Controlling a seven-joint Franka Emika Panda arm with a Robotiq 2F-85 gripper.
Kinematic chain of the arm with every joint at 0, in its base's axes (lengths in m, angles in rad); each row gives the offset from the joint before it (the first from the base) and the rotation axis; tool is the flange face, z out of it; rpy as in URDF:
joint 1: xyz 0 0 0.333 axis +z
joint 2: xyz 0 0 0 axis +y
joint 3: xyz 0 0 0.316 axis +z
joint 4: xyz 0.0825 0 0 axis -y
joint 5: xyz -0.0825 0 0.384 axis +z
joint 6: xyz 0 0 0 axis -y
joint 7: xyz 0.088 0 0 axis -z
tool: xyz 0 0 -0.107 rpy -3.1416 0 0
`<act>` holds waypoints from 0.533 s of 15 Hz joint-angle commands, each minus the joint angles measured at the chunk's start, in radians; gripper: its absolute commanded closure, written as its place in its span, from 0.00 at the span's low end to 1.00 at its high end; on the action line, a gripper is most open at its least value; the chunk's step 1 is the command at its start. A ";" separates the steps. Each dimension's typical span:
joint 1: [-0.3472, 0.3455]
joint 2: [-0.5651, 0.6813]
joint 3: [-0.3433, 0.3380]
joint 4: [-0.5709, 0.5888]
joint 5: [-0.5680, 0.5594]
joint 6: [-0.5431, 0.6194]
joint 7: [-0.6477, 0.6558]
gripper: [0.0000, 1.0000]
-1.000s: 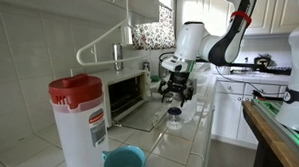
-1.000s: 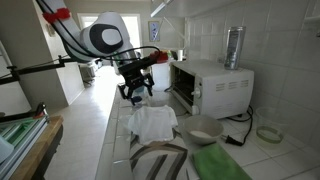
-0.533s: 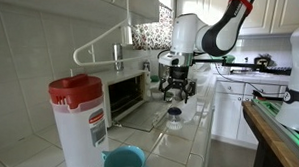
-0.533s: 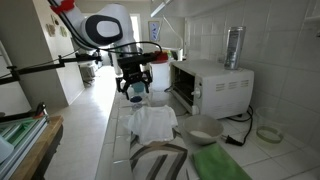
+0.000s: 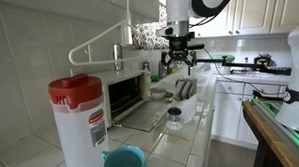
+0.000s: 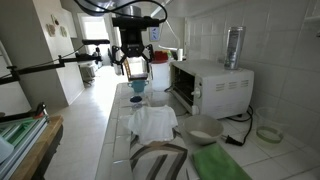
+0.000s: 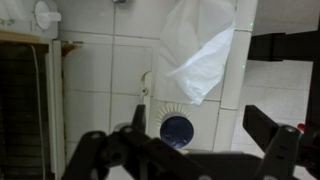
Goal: Open the microwave door
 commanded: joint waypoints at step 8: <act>0.059 0.003 -0.056 0.023 -0.115 -0.032 0.245 0.00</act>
